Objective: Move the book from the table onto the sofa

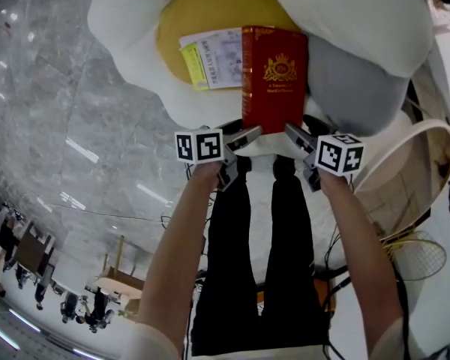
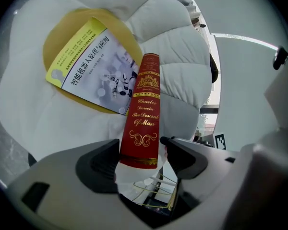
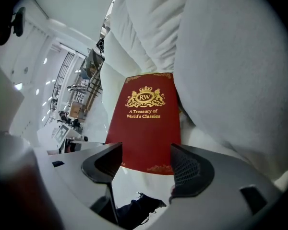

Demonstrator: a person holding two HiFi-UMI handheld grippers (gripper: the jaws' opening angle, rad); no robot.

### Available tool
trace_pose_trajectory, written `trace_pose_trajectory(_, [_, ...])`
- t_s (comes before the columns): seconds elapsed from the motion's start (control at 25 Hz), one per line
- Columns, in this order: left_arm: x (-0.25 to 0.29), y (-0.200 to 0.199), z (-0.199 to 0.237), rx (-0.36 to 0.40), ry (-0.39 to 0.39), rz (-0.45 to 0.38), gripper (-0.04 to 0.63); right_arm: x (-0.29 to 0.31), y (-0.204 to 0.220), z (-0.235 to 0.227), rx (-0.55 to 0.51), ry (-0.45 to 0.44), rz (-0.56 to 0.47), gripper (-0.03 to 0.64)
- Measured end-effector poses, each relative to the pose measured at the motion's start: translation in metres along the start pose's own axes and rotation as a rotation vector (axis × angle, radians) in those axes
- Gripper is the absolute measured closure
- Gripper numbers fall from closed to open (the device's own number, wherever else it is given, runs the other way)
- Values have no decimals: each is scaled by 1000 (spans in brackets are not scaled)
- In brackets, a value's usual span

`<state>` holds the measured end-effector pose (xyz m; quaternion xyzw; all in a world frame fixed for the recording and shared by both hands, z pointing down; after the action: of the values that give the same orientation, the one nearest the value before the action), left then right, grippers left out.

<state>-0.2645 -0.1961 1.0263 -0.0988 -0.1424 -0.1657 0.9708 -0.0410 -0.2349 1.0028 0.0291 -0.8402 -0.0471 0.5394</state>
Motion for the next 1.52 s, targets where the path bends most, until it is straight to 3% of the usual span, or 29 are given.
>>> trace_pose_trajectory(0.32, [-1,6,10,16,-183,-21,295,-6,14,0,1,-9,-2,308])
trace_pose_trajectory(0.48, [-15,14,7,10,-187,-40,338,-21,27,3,-9,-24,-25,308])
trace_pose_trajectory(0.72, [-21,23,-42,66,-184,-87,415,-89,25,-4,-6,-48,-68,310])
trace_pose_trajectory(0.84, [-29,33,-82,89,-159,-128,492,-132,21,5,-16,-87,-80,332])
trace_pose_trajectory(0.92, [-39,45,-118,101,-133,-169,548,-165,19,18,-32,-132,-94,405])
trace_pose_trajectory(1.16, [-59,100,-230,138,-87,-229,575,-280,4,65,-98,-240,-161,525])
trace_pose_trajectory(1.32, [-74,121,-299,238,-111,-238,592,-340,-7,86,-125,-324,-188,558])
trace_pose_trajectory(1.52, [-103,141,-385,433,-152,-291,594,-409,-8,99,-166,-413,-228,572])
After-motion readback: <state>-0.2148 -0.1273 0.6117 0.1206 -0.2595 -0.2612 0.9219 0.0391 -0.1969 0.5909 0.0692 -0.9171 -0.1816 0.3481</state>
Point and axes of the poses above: the fingertips, and each gripper's own axes: x forward along the fingers, z to its left, y out of its underside, the point moved 8 cm from there along -x, backward along the fingers, and after that the axes turned 13 degrees about y, right-handed, at the moved point
